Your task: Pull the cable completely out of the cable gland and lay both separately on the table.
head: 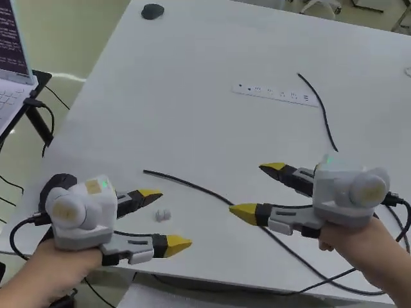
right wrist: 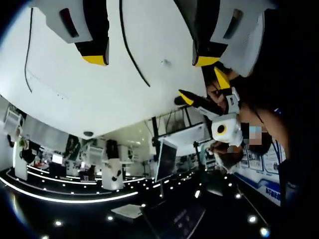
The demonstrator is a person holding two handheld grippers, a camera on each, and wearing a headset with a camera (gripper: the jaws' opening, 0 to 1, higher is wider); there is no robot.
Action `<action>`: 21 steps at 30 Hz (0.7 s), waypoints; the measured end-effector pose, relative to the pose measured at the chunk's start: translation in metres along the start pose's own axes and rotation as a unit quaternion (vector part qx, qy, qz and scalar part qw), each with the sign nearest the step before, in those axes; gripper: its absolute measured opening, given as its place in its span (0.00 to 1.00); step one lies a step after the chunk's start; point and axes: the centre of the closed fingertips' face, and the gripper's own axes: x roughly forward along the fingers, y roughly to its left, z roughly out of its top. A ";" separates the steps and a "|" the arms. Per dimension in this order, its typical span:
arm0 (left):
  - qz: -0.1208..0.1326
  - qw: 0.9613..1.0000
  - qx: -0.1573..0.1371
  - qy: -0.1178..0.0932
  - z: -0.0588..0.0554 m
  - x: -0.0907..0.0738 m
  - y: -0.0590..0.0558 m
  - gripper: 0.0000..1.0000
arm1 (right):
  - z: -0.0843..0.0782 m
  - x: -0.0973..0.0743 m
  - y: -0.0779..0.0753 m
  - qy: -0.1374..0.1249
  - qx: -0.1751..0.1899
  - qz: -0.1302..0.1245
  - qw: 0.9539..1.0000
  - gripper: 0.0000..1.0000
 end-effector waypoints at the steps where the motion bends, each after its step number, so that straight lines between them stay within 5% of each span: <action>1: 0.000 1.000 0.000 -0.001 0.001 0.000 -0.002 0.71 | -0.007 -0.006 0.001 -0.002 0.005 -0.001 1.000 0.69; 10: 0.018 1.000 -0.001 0.008 -0.006 -0.003 -0.011 0.84 | -0.065 -0.045 -0.004 0.025 0.019 -0.017 0.999 0.75; 21: 0.040 0.999 -0.015 0.031 -0.023 -0.006 -0.007 0.91 | -0.110 -0.085 -0.014 0.034 0.067 -0.034 0.997 0.85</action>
